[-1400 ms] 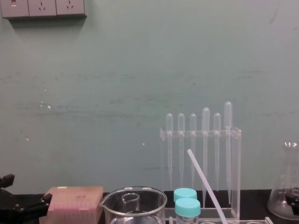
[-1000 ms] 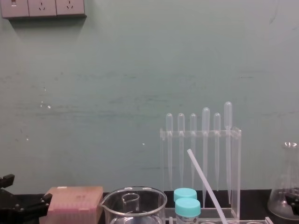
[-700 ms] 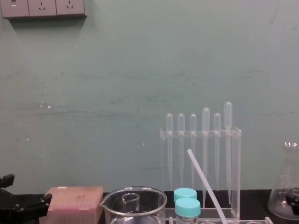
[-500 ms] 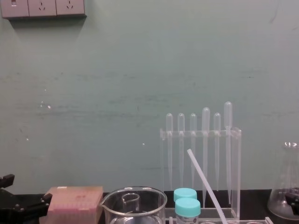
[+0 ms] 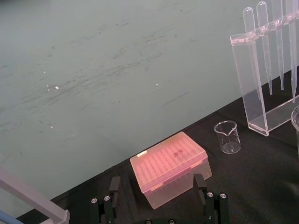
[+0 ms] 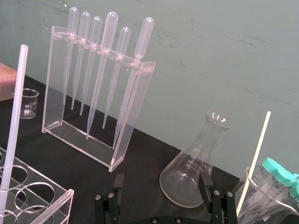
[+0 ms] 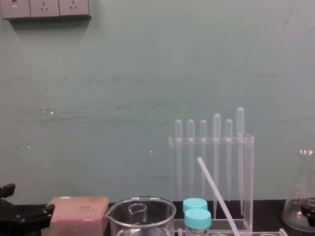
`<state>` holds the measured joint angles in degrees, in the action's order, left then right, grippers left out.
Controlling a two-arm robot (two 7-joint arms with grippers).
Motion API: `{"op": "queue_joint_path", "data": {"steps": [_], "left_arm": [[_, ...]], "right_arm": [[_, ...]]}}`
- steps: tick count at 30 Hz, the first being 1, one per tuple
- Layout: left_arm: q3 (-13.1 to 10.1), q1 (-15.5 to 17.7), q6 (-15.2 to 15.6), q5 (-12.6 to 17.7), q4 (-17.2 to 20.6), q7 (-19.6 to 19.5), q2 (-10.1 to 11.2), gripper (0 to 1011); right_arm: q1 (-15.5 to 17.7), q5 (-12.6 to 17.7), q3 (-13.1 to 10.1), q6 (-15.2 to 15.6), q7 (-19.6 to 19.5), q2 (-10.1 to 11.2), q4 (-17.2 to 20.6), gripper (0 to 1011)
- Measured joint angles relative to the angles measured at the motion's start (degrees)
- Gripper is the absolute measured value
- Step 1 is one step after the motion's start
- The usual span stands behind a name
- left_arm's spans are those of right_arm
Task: Pick up the stirring rod with one hand, then place it down.
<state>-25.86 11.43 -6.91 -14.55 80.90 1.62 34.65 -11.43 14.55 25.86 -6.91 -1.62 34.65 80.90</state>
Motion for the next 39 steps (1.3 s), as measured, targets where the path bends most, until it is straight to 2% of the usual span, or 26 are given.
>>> {"op": "queue_joint_path", "data": {"steps": [4, 10, 18, 19, 22, 23, 26, 28, 31, 35, 39], "left_arm": [[0.0, 0.0, 0.0, 0.0, 0.0, 0.0, 0.0, 1000], [0.0, 0.0, 0.0, 0.0, 0.0, 0.0, 0.0, 1000], [0.0, 0.0, 0.0, 0.0, 0.0, 0.0, 0.0, 1000], [0.0, 0.0, 0.0, 0.0, 0.0, 0.0, 0.0, 1000], [0.0, 0.0, 0.0, 0.0, 0.0, 0.0, 0.0, 1000], [0.0, 0.0, 0.0, 0.0, 0.0, 0.0, 0.0, 1000], [0.0, 0.0, 0.0, 0.0, 0.0, 0.0, 0.0, 1000], [0.0, 0.0, 0.0, 0.0, 0.0, 0.0, 0.0, 1000], [0.0, 0.0, 0.0, 0.0, 0.0, 0.0, 0.0, 1000], [0.0, 0.0, 0.0, 0.0, 0.0, 0.0, 0.0, 1000], [0.0, 0.0, 0.0, 0.0, 0.0, 0.0, 0.0, 1000]], "right_arm": [[0.0, 0.0, 0.0, 0.0, 0.0, 0.0, 0.0, 1003], [-1.3, 0.4, -0.4, 2.4, 2.5, -0.5, -0.3, 1003], [-5.6, 8.3, -1.7, 3.6, 13.7, -3.8, 1.4, 1003], [-6.5, 10.4, -1.8, 4.4, 16.4, -4.6, 1.8, 1003], [-7.7, 13.2, -1.8, 6.3, 20.4, -5.9, 2.4, 1003], [-7.7, 13.2, -1.8, 6.3, 20.4, -5.9, 2.4, 1003], [-9.3, 15.3, -1.3, 9.5, 23.9, -7.3, 2.4, 1003], [-10.0, 15.4, -1.0, 10.8, 24.5, -7.7, 2.1, 1003], [-12.1, 14.7, 0.3, 15.4, 24.8, -8.6, 0.7, 1003], [-14.2, 13.9, 1.4, 19.5, 25.2, -9.7, -1.4, 1003], [-16.0, 13.2, 2.4, 21.2, 26.2, -10.7, -3.4, 1003]]}}
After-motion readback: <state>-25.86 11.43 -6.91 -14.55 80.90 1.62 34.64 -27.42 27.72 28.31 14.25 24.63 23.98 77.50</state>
